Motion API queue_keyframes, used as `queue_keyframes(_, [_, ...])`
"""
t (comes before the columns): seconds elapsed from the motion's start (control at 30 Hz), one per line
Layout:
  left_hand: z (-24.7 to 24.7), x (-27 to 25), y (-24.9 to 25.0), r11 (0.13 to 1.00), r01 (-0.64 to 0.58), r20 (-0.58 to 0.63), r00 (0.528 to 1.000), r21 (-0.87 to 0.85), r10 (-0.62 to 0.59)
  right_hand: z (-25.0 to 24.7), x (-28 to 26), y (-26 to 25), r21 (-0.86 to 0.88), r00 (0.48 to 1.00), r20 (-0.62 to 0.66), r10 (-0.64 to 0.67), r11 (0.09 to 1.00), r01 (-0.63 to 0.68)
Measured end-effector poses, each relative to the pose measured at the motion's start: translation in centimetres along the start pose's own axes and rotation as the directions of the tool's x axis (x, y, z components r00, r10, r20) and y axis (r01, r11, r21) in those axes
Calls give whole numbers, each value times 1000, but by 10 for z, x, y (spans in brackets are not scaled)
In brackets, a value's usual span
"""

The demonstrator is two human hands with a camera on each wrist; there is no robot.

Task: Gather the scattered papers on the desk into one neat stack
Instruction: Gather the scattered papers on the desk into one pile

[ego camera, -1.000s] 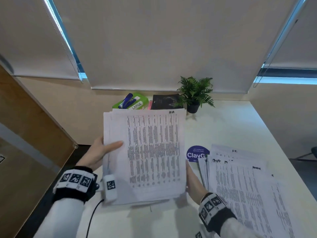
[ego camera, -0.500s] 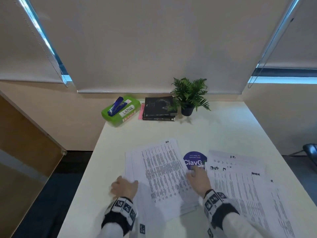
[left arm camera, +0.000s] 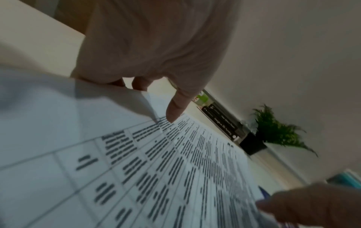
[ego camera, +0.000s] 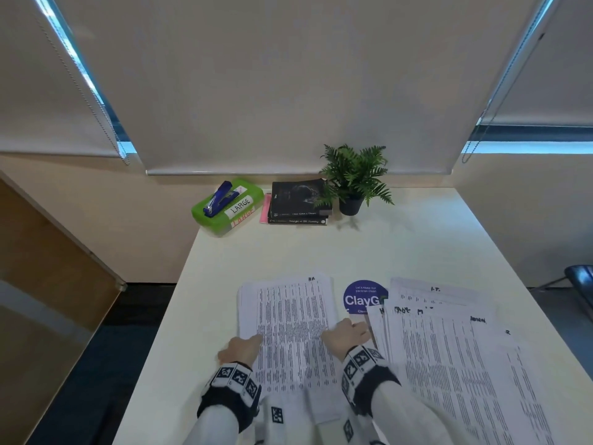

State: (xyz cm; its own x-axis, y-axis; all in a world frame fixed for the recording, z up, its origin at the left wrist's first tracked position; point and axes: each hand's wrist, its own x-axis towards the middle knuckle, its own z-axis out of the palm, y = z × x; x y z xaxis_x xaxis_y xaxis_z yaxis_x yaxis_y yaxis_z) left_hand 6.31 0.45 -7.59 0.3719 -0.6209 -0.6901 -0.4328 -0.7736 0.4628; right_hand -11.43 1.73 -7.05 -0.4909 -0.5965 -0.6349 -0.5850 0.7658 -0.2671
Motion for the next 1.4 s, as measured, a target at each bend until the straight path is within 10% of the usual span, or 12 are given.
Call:
queue_keyframes(0.3, [4, -29, -29, 957, -290, -109, 952, -16, 286, 15, -42, 27, 430, 975, 144, -169, 898, 92])
queue_keyframes(0.5, [2, -77, -10, 776, -533, -225, 846, -338, 483, -32, -62, 65, 587, 941, -84, -329, 747, 314])
queue_keyframes(0.73, [94, -151, 33, 773, -596, 186, 752, -215, 632, -100, -28, 175, 552, 940, -342, -14, 806, 213])
queue_keyframes(0.9, [157, -164, 24, 864, -443, 354, 868, 237, 348, -112, -3, 246, 343, 926, -322, 196, 936, -79])
queue_keyframes(1.1, [173, -159, 5, 926, -297, 307, 926, 234, 220, -124, 10, 295, 310, 900, -183, 396, 892, -329])
queue_keyframes(1.4, [163, -150, 4, 896, -286, 267, 943, 339, 200, -110, 6, 247, 171, 992, -72, 103, 981, -90])
